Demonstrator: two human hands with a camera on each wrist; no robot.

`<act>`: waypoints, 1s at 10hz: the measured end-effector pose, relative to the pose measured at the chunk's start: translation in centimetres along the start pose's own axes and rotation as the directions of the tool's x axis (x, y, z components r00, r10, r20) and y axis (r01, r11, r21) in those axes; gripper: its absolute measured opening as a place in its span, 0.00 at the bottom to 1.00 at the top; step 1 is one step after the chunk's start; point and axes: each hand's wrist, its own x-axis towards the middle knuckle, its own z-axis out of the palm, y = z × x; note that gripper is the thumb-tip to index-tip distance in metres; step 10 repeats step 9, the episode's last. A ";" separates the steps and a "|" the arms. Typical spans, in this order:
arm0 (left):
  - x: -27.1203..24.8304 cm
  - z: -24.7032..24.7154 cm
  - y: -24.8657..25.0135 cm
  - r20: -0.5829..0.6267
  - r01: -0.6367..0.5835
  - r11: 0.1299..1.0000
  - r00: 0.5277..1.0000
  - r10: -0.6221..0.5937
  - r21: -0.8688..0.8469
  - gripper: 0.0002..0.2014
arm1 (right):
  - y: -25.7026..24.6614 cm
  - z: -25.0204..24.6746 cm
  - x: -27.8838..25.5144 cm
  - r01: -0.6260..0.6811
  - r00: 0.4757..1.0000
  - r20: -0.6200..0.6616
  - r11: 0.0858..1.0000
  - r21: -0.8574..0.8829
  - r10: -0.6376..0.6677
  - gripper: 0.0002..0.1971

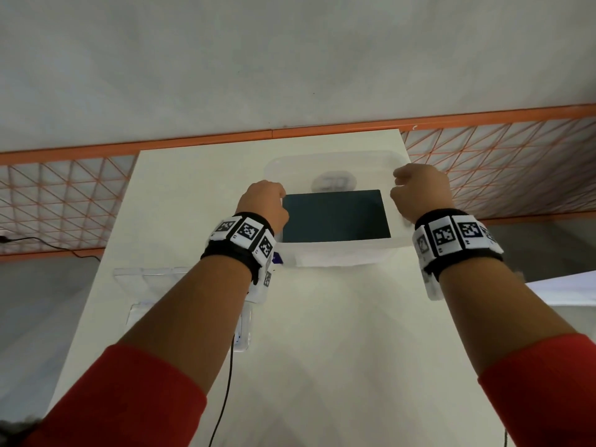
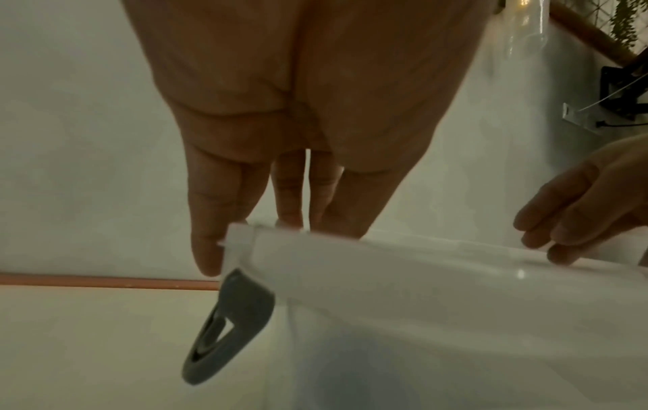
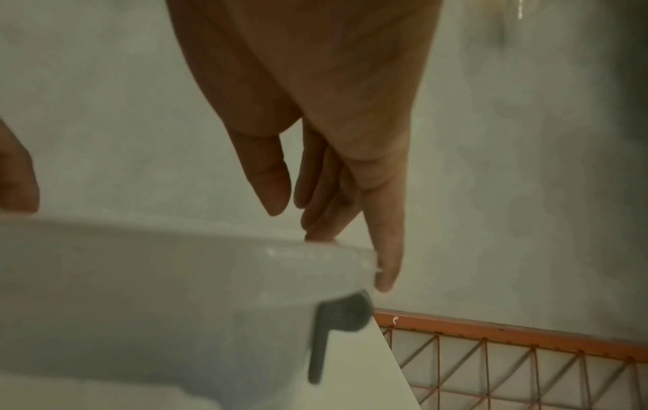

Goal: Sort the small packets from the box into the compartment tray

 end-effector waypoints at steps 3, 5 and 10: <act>-0.5 0.1 -0.7 0.004 0.017 0.997 1.000 -0.017 -0.081 0.24 | 1.4 -0.1 -0.7 -0.054 0.995 -0.081 0.996 0.072 0.060 0.26; -2.6 0.4 -0.6 -0.145 -0.099 0.984 0.986 0.078 -0.147 0.16 | 0.7 -0.4 -2.7 0.028 0.999 -0.044 0.999 0.045 -0.026 0.19; -18.3 6.9 -1.1 -0.070 -0.236 0.969 0.970 0.232 -0.070 0.13 | 2.8 7.1 -18.8 0.510 0.842 0.261 0.854 -0.101 -0.472 0.26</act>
